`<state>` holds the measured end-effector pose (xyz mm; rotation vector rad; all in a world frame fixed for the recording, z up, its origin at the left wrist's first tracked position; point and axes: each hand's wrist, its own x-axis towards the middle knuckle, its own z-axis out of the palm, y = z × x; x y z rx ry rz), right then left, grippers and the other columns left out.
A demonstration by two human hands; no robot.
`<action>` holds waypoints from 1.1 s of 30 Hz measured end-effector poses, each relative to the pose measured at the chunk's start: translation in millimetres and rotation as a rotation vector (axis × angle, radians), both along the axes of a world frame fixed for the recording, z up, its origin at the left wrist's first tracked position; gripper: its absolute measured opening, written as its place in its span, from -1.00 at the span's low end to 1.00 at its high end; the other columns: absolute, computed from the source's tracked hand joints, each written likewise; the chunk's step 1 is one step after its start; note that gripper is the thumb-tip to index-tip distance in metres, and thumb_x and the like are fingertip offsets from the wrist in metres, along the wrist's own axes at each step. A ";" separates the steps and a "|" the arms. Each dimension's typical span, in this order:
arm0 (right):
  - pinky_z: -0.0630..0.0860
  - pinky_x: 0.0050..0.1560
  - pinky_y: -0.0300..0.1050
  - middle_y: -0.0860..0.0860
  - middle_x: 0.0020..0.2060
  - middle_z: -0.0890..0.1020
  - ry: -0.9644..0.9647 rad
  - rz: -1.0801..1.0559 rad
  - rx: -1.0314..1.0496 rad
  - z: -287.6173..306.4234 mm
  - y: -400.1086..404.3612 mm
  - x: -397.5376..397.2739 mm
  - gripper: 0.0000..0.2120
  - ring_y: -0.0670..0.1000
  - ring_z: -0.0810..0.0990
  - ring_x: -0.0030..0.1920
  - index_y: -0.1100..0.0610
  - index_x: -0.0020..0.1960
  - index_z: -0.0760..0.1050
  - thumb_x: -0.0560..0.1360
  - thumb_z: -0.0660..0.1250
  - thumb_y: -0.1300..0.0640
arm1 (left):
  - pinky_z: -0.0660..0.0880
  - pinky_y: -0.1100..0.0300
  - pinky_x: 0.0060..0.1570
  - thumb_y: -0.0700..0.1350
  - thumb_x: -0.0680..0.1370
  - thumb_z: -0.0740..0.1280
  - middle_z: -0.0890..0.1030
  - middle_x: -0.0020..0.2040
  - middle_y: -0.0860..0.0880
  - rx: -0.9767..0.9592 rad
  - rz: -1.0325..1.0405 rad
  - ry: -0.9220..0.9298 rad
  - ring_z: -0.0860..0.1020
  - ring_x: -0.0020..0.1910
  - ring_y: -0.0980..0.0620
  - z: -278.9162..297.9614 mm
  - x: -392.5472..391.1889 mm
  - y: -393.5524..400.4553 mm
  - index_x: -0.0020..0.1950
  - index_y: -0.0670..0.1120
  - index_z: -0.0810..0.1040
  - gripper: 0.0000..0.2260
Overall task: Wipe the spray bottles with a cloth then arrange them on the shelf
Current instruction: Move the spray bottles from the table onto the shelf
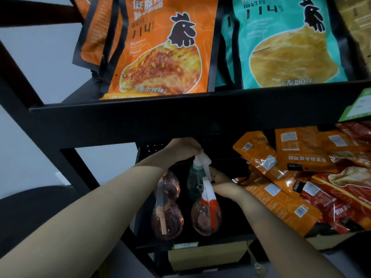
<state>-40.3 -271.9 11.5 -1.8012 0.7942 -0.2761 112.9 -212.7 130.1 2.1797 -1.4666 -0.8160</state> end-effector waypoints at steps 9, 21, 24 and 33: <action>0.47 0.05 -0.23 -0.04 0.12 0.54 0.059 -0.165 -0.086 5.1 10.0 7.3 -0.39 -0.11 0.49 0.06 0.05 0.36 0.33 0.38 0.51 0.14 | 0.37 0.28 0.00 -0.17 0.64 0.15 0.56 0.22 -0.08 -0.105 -0.035 -0.069 0.48 0.25 -0.02 6.0 -10.1 2.8 0.14 -0.17 0.58 -0.77; 0.45 0.07 -0.17 0.02 0.18 0.49 0.084 -0.154 -0.057 10.2 15.3 6.8 -0.43 0.01 0.47 0.21 0.08 0.38 0.30 0.44 0.43 0.23 | 0.32 0.38 0.00 -0.10 0.64 0.16 0.52 0.32 -0.05 -0.164 -0.038 -0.133 0.51 0.21 0.03 1.9 -11.4 10.7 0.36 -0.07 0.47 -0.69; 0.43 0.22 -0.10 0.03 0.33 0.42 0.110 -0.127 -0.094 15.7 15.8 -0.2 -0.39 0.04 0.39 0.33 0.03 0.44 0.24 0.47 0.40 0.19 | 0.34 0.34 0.09 -0.06 0.63 0.17 0.48 0.35 -0.10 -0.229 -0.033 -0.159 0.49 0.25 -0.01 3.8 -12.2 22.4 0.42 -0.09 0.39 -0.64; 0.43 0.16 -0.12 0.09 0.39 0.38 0.209 -0.155 -0.586 62.8 44.8 -46.2 -0.39 0.10 0.46 0.28 -0.03 0.51 0.13 0.54 0.32 0.05 | -0.10 0.10 0.47 0.11 0.64 0.06 0.06 0.57 0.00 -0.177 -0.189 -0.617 -0.01 0.54 0.01 13.9 -26.2 86.2 0.55 0.03 0.05 -0.49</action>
